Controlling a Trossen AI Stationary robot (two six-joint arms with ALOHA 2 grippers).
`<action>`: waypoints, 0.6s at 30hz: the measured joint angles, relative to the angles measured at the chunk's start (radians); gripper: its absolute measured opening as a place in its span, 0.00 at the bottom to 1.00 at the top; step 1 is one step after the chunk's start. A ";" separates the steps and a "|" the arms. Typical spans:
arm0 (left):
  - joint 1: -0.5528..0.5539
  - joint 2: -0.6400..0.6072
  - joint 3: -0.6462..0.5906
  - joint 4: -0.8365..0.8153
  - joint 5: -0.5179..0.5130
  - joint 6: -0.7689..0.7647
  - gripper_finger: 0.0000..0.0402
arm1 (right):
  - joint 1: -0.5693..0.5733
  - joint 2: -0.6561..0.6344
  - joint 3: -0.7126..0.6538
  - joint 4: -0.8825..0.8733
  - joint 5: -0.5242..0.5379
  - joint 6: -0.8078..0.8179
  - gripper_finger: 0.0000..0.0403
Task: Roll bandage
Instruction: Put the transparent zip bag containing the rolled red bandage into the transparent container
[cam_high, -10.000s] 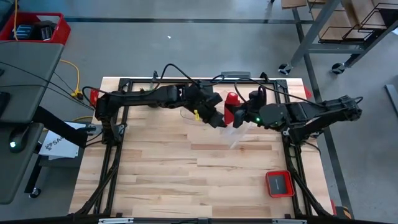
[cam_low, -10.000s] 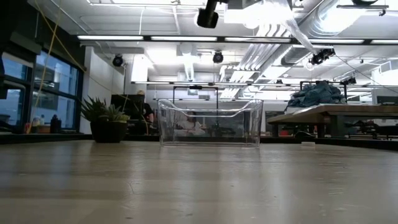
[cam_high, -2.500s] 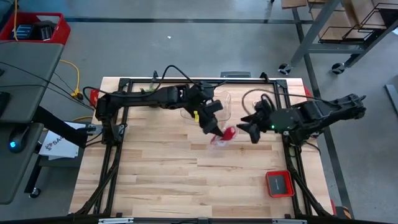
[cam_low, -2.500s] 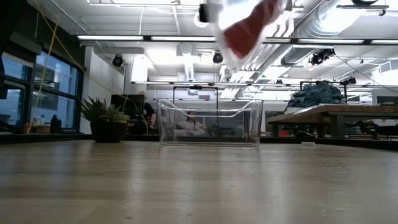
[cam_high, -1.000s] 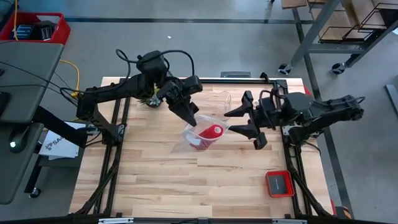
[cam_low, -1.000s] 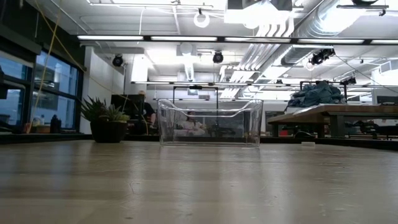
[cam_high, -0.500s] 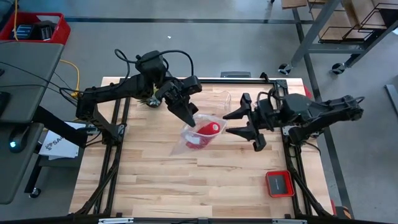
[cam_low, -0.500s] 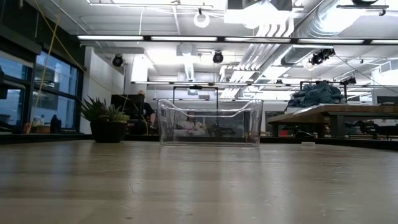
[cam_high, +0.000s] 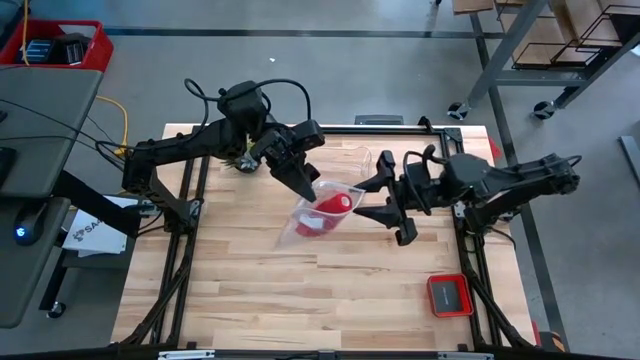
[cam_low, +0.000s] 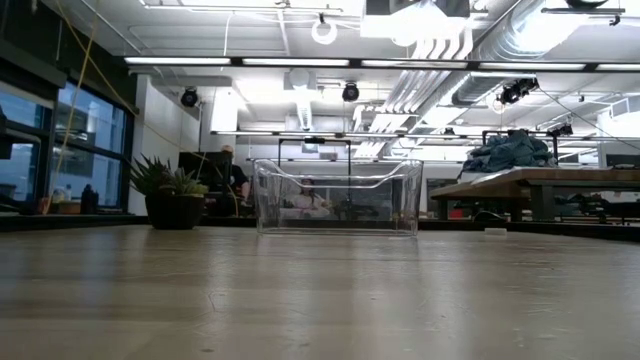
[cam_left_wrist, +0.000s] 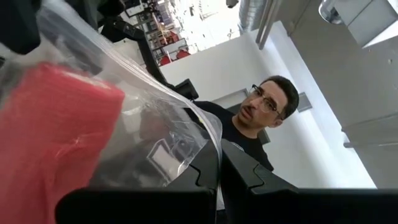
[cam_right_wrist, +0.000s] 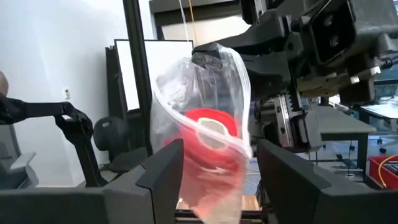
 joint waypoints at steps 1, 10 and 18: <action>0.000 0.000 0.000 0.000 0.000 0.000 0.00 | 0.000 0.001 0.000 0.003 0.000 0.000 0.49; 0.000 0.000 0.000 -0.011 -0.007 0.011 0.00 | 0.005 0.000 0.000 0.031 -0.002 -0.033 0.35; 0.011 0.001 0.000 -0.038 -0.046 0.027 0.00 | 0.010 -0.001 0.000 0.016 0.020 -0.026 0.02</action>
